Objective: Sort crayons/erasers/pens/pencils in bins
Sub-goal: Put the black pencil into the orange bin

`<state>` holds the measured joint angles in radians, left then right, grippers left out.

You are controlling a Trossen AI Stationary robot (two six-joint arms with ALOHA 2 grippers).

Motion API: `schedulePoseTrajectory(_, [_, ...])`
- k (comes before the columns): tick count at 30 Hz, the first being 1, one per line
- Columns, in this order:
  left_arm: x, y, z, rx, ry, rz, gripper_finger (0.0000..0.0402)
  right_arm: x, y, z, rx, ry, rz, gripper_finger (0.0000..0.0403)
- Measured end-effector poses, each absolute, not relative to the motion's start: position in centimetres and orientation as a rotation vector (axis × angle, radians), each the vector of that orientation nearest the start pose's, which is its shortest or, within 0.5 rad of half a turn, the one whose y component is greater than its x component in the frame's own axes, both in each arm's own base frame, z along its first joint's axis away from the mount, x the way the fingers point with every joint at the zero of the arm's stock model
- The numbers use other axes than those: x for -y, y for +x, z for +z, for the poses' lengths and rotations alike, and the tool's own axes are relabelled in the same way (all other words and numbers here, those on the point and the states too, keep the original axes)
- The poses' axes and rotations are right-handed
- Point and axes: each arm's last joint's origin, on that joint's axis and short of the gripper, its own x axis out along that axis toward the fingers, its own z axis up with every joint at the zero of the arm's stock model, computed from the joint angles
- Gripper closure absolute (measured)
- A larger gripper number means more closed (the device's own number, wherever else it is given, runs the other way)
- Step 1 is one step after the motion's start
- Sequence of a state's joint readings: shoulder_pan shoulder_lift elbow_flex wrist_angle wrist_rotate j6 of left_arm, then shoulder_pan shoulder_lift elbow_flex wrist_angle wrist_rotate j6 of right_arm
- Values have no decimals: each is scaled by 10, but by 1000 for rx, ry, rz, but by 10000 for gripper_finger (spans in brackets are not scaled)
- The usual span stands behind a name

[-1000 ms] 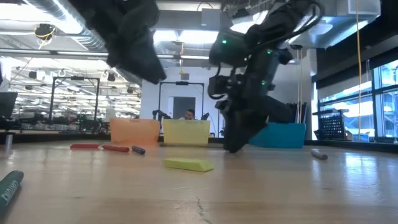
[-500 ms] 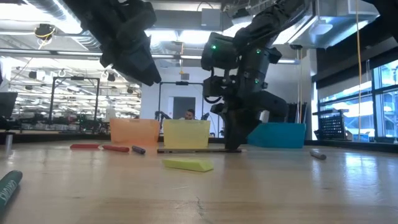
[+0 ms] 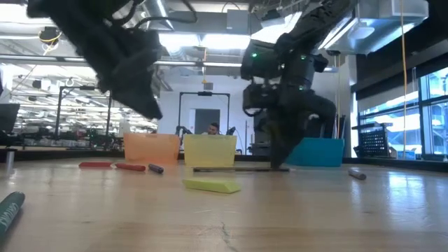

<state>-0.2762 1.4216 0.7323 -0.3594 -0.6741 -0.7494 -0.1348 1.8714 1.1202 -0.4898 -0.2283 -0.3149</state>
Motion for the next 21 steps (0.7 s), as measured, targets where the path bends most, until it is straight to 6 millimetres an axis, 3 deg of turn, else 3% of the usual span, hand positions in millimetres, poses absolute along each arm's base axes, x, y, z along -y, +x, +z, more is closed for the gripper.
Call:
schedulePoseTrajectory(4, [52, 249, 171, -686, -211, 644, 244, 47, 340, 156, -935, 20, 300, 401])
schedulePoseTrajectory(10, [54, 255, 175, -631, -171, 587, 244, 46, 315, 149, -740, 90, 296, 400])
schedulePoseTrajectory(13, [55, 259, 178, -612, -163, 548, 244, 46, 305, 141, -797, 132, 236, 394])
schedulePoseTrajectory(18, [56, 275, 185, -530, -220, 371, 244, 37, 308, 146, -877, 103, 201, 368])
schedulePoseTrajectory(21, [59, 288, 175, -525, -216, 257, 244, 36, 311, 150, -921, 31, 124, 353])
